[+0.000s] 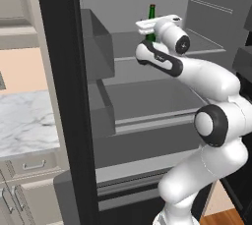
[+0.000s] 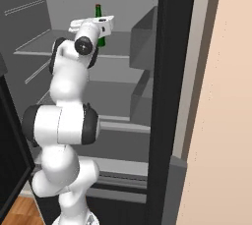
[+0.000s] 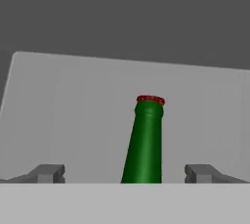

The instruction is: Place the beer and liquor on the top shelf of the fridge to keep them out of children's reach, and place the lime on lower shelves for easy access.

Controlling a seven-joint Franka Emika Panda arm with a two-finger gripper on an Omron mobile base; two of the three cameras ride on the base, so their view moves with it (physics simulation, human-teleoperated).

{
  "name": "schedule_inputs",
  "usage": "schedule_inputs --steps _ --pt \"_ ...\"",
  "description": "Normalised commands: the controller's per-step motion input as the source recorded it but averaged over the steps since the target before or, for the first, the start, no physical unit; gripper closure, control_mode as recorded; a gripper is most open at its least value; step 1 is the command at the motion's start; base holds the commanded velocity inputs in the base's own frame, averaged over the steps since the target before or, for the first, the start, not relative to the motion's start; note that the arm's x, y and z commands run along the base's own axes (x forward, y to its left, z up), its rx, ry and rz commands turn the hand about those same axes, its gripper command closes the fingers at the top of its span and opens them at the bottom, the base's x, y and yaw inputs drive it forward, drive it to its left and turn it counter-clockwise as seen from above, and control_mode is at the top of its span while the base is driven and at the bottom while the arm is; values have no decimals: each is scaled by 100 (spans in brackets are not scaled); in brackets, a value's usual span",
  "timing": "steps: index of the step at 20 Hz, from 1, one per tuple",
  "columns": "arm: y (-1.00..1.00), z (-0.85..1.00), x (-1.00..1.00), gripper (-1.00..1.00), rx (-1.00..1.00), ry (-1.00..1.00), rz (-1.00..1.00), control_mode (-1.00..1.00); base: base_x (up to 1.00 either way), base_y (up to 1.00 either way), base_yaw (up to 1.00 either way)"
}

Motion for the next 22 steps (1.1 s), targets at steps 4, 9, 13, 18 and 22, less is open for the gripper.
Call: schedule_inputs --steps 4,9,13,18,22 --pt "-16 29 -47 -100 -5 13 -9 -100 0 0 0" --pt "-2 29 -91 -100 -9 14 -3 -100 0 0 0" --pt "0 26 -100 -100 -13 13 0 -100 0 0 0" --pt "5 2 -96 -100 -13 20 0 -100 0 0 0" --pt "8 -5 -96 -100 -5 20 -5 -100 0 0 0"
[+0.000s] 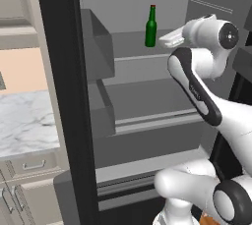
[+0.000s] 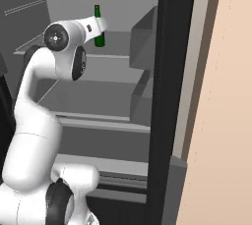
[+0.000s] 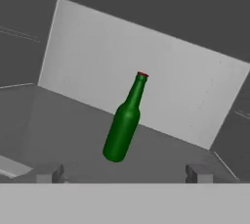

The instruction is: Place the beer and liquor on the top shelf of the fridge to keep them out of children's reach, and place the lime on lower shelves for easy access.

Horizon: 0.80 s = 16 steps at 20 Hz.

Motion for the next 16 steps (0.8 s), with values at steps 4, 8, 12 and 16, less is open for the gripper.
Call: schedule_inputs --steps 4,8,12,16 --pt "0 -19 -100 -100 4 17 -17 -100 0 0 0" --pt "0 -27 -97 -100 16 22 -21 -100 0 0 0" --pt "-1 -7 -78 -100 19 32 -19 -100 0 0 0" --pt "-10 -11 -61 -100 27 31 -11 -100 0 0 0"
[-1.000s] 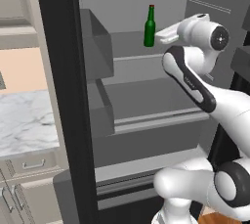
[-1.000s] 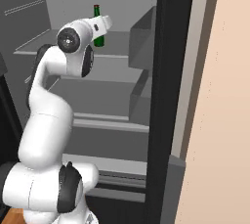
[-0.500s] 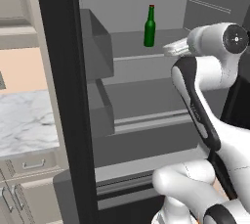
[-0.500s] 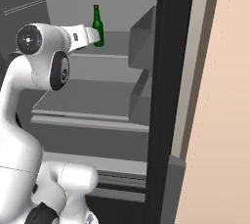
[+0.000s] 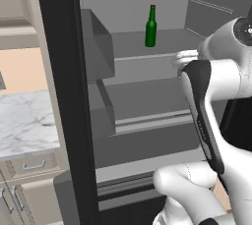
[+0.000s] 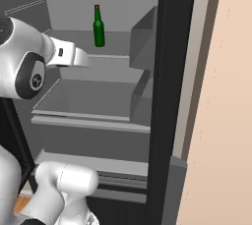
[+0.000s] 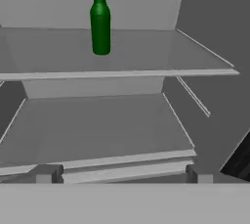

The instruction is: Place the beer and liquor on the top shelf of the fridge to keep them out of children's reach, and place the lime on lower shelves for easy access.

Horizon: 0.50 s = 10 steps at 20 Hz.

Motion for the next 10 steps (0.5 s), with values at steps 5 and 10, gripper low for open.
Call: schedule_inputs --steps 5,10 --pt "-2 -34 -53 -100 23 23 -1 -100 0 0 0" --pt "0 -48 -56 -100 0 13 0 -100 0 0 0"
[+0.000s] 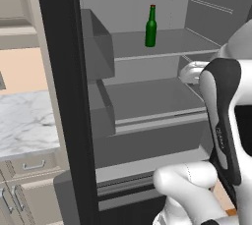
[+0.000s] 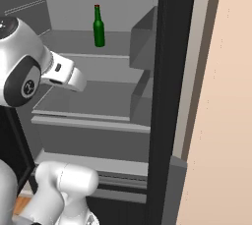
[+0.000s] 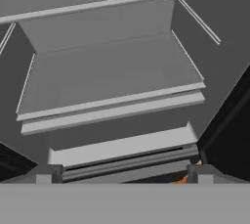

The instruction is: Place the beer and liquor on the top shelf of the fridge to keep them out of children's reach, and place the lime on lower shelves for easy access.

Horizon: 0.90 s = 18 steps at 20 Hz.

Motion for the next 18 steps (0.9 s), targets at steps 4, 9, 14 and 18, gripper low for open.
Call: schedule_inputs --steps 4,9,14,18 --pt "1 -28 -24 -100 0 2 0 -100 0 0 0" --pt "0 0 -21 -100 0 0 0 -100 0 0 0" --pt "0 0 -25 -100 0 0 0 -100 0 0 0" --pt "0 0 0 -100 0 0 0 100 -78 -1 0"
